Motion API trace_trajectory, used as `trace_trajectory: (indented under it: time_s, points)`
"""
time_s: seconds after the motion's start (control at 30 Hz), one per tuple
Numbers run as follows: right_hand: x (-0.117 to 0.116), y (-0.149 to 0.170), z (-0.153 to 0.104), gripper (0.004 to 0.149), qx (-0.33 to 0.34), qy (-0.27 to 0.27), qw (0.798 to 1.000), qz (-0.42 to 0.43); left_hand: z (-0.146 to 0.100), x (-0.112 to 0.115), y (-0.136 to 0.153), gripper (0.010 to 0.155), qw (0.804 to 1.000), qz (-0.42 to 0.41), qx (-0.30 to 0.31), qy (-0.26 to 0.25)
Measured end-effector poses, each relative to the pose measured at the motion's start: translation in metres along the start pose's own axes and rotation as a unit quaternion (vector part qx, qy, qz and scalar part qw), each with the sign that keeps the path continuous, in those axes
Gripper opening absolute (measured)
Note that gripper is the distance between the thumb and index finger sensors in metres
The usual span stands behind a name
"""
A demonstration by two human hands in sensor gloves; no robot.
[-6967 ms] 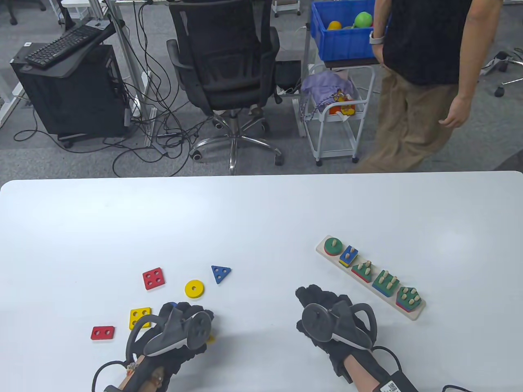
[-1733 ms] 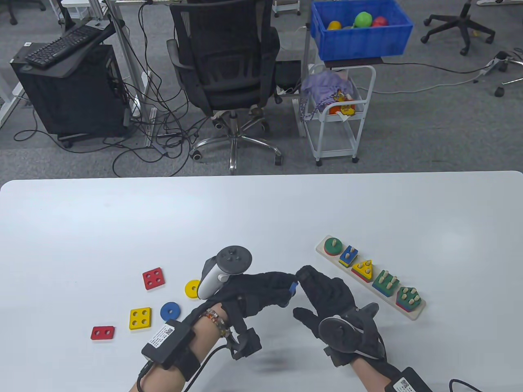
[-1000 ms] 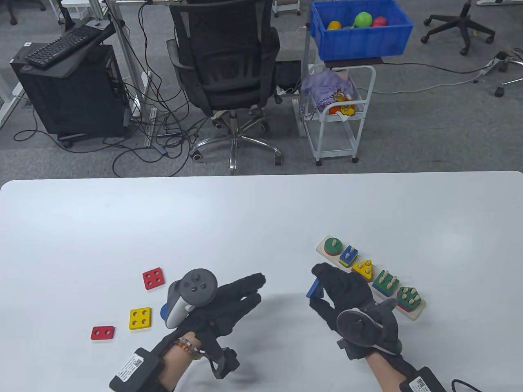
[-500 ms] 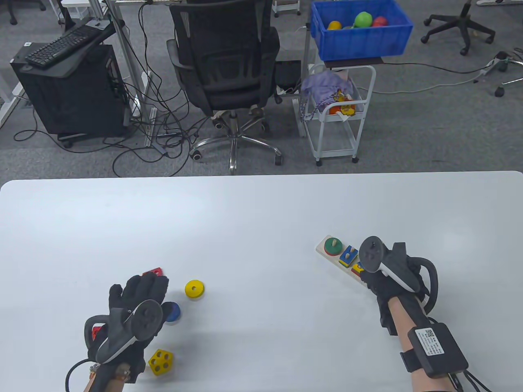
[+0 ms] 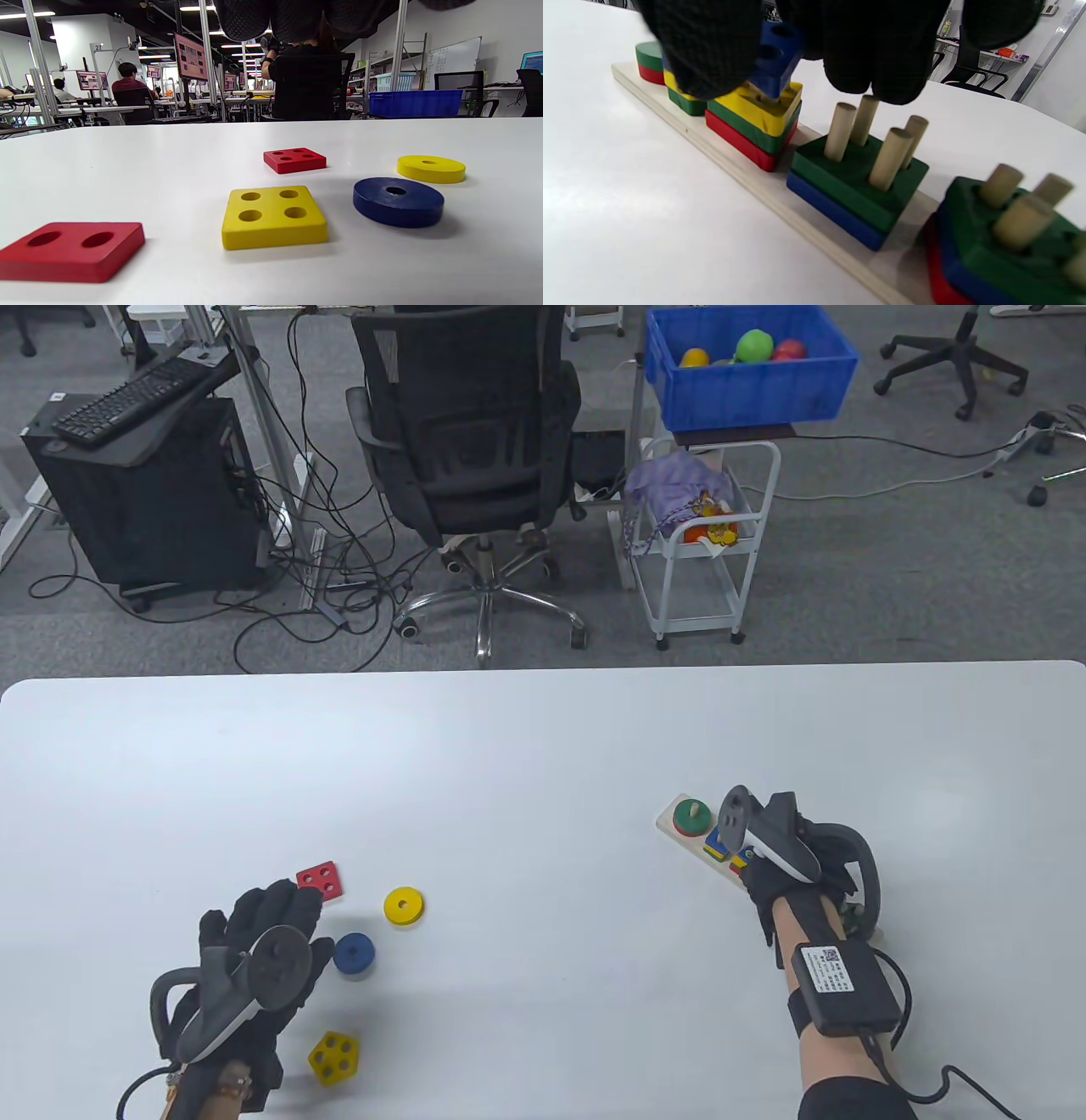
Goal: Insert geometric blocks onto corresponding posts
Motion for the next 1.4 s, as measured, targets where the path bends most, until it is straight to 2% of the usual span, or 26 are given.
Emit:
trace_trajectory:
  time_s: [0.27,0.4,0.53,0.6,0.7,0.8,0.9,1.0,1.2,1.3,1.4]
  points:
    - [-0.006,-0.002,0.002,0.071,-0.007,0.001,1.0,-0.003,0.0,0.005,-0.002,0.064,1.0,0.0,0.002,0.014]
    - [-0.004,0.001,-0.006,0.077,-0.001,0.027,0.999,0.019,0.0,0.006,-0.003,0.064,1.0,0.0,0.003,0.019]
    - [0.009,0.002,-0.033,0.075,0.013,0.095,0.994,0.051,0.0,0.008,-0.004,0.064,1.0,-0.007,0.005,0.027]
    - [0.017,-0.002,-0.051,0.074,0.04,0.134,0.987,0.074,0.0,0.01,-0.005,0.064,0.999,-0.012,0.007,0.031]
    - [0.032,-0.018,-0.086,0.073,0.091,0.206,0.966,0.126,0.0,0.013,-0.006,0.064,0.999,-0.029,0.007,0.04]
    - [0.033,-0.045,-0.114,0.074,0.159,0.245,0.946,0.142,0.0,0.016,-0.007,0.064,0.999,-0.027,0.008,0.046]
    - [0.024,-0.066,-0.133,0.074,0.174,0.283,0.933,0.135,0.0,0.017,-0.007,0.065,0.998,-0.025,0.008,0.049]
    - [0.017,-0.08,-0.137,0.074,0.195,0.261,0.944,0.048,0.001,0.018,-0.007,0.065,0.998,-0.032,0.009,0.051]
    - [0.019,-0.072,-0.137,0.073,0.197,0.256,0.943,0.083,0.008,0.027,-0.025,0.068,0.995,-0.046,0.021,0.083]
    - [0.016,-0.065,-0.135,0.073,0.193,0.248,0.945,0.092,0.022,0.032,-0.043,0.069,0.989,-0.074,0.003,0.13]
    - [0.013,-0.064,-0.133,0.073,0.199,0.238,0.945,0.099,0.04,0.043,-0.066,0.072,0.982,-0.041,-0.021,0.185]
Point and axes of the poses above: the tracker on the back of each hand, its own y axis roughly to the little-finger side, its own z axis roughly from the wrist to the fingertips, x = y × z, the point moved 5 cm from there along z, roughly from the wrist to the fingertips, and after that the axes turned 15 degrees about -z, right-handed, at the moved point
